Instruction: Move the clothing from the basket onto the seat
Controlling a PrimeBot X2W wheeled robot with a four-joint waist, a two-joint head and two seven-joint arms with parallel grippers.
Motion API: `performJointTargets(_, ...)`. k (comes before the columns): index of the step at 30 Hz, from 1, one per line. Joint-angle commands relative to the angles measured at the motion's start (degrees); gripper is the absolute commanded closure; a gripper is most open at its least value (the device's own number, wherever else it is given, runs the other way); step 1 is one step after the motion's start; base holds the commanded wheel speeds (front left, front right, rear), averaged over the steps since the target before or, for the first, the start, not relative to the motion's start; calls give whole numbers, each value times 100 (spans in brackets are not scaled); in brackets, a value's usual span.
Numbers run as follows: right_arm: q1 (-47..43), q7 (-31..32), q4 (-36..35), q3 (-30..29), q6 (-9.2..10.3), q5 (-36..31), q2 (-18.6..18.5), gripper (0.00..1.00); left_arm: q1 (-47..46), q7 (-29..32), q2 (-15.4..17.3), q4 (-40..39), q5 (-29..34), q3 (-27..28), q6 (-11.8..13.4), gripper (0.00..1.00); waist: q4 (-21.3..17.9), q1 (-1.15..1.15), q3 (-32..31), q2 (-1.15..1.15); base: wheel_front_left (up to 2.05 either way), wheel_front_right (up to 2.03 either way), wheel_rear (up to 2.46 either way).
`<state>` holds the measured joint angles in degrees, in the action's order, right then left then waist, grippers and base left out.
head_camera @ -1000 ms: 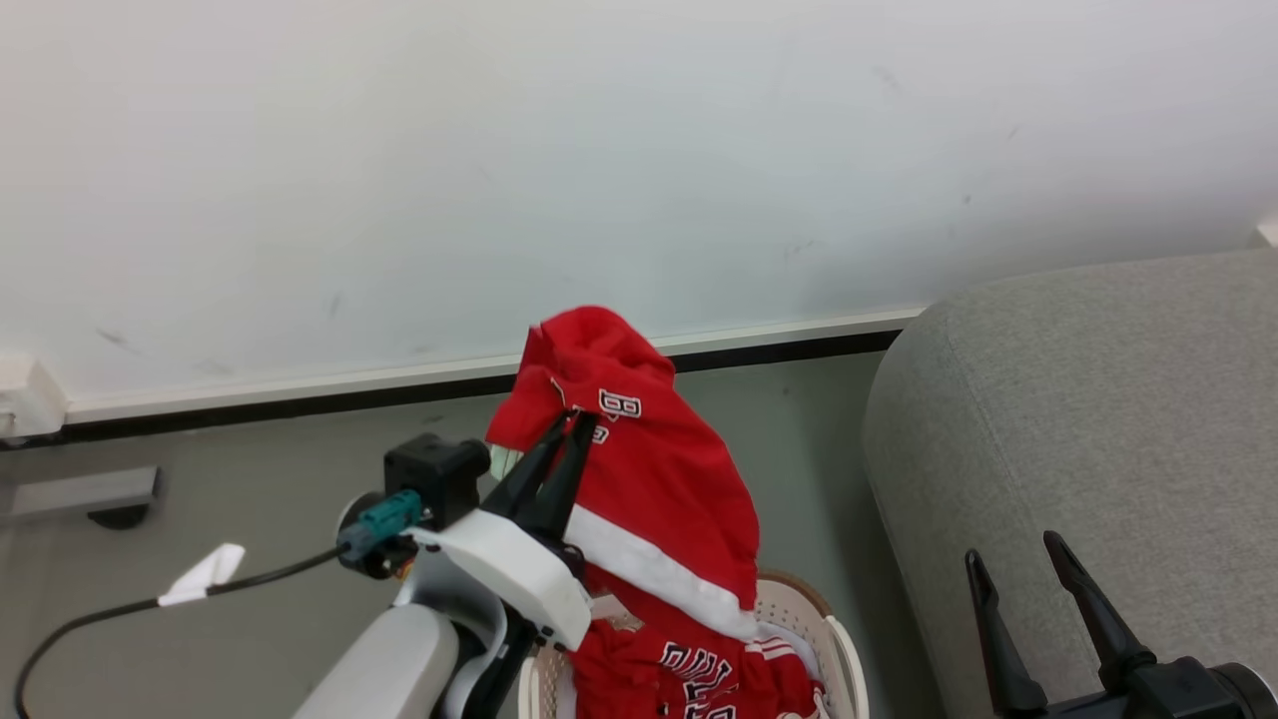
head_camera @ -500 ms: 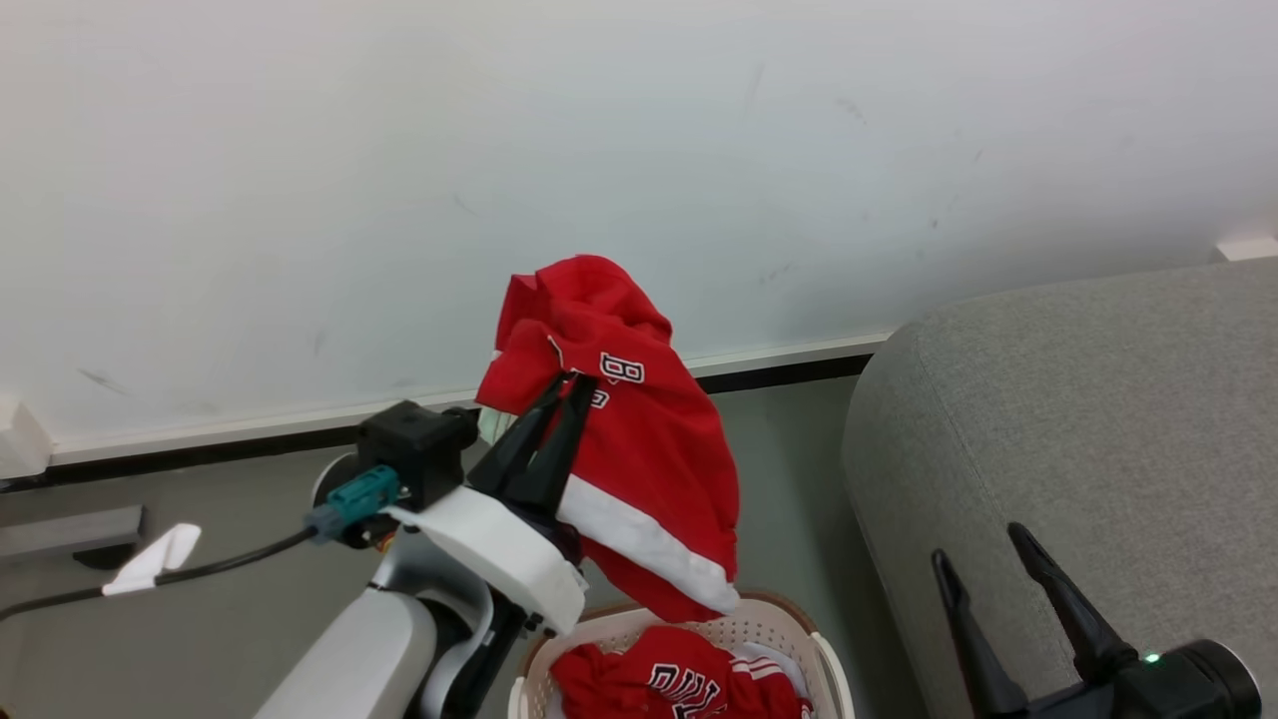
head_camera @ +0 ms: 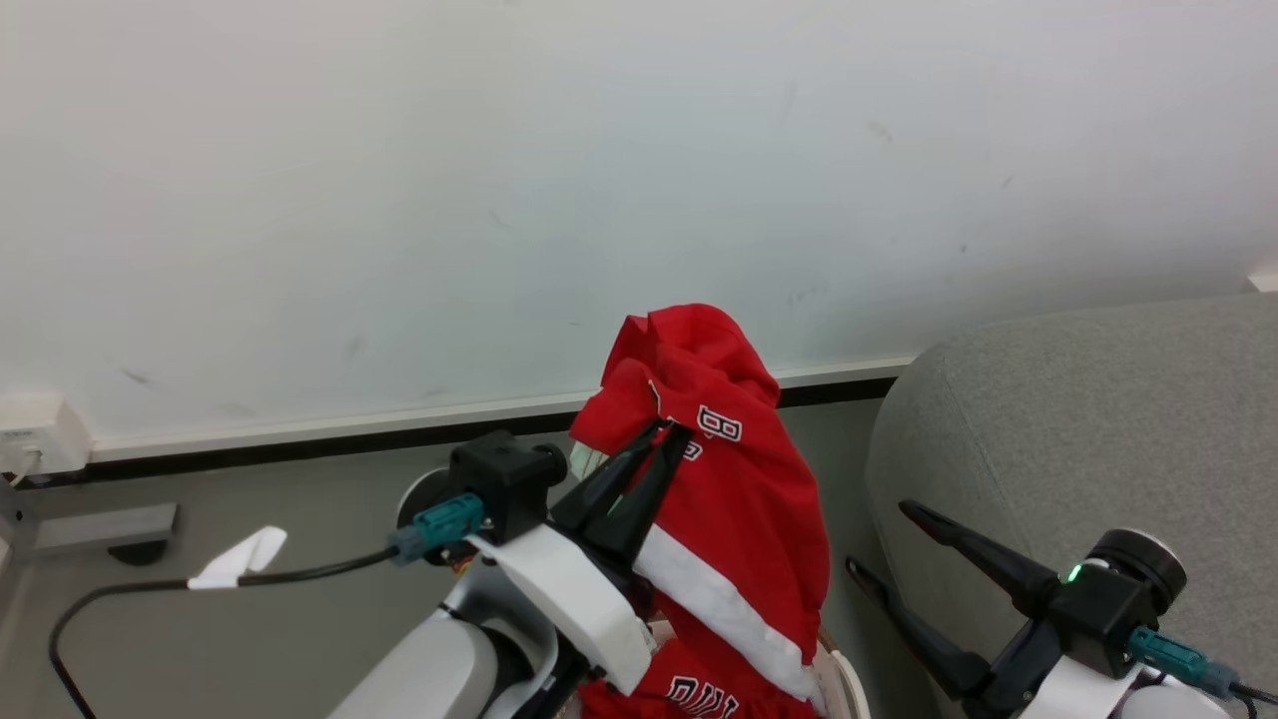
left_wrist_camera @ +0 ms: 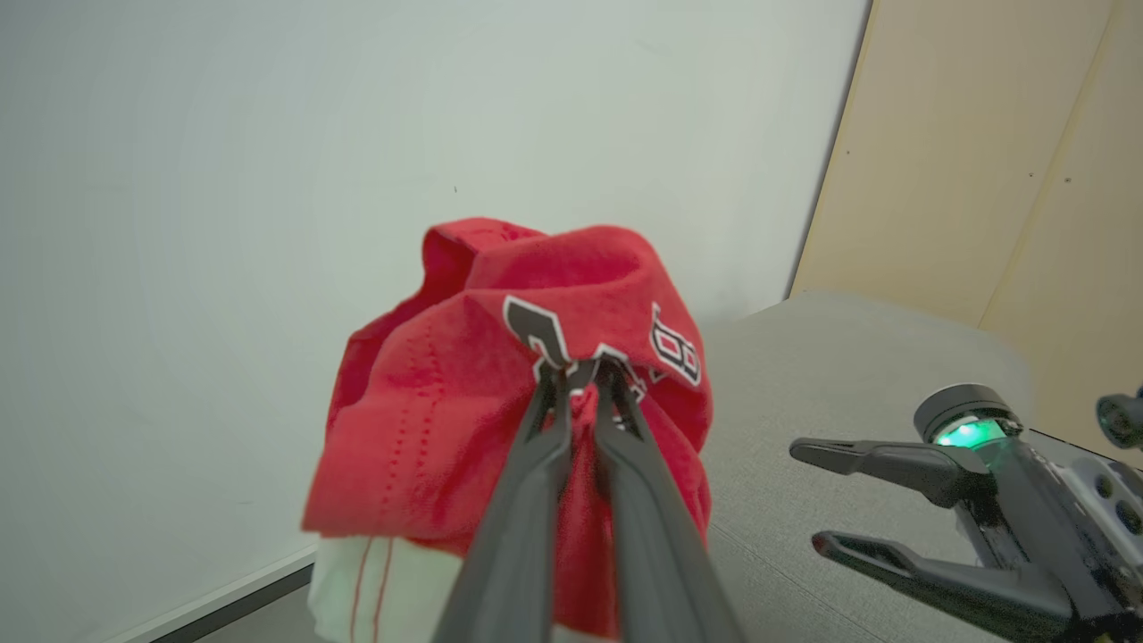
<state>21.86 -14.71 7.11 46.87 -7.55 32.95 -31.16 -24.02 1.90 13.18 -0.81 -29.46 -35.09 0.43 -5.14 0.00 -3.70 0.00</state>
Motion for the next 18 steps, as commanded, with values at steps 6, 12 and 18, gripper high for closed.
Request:
performJointTargets(6,1099,27,247,1184,12,704,-214,0,25,44,-119,-23,-37,-197,-117,100,113,0,-17,0,0,0,0)
performJointTargets(12,2040,15,592,2298,12,1526,-4,0,-82,79,-246,63,-123,-346,-228,100,196,0,6,0,0,0,0)
performJointTargets(18,2451,-1,848,2640,12,2097,287,61,-165,68,-340,176,-196,-438,-312,100,315,0,-5,0,0,0,0)
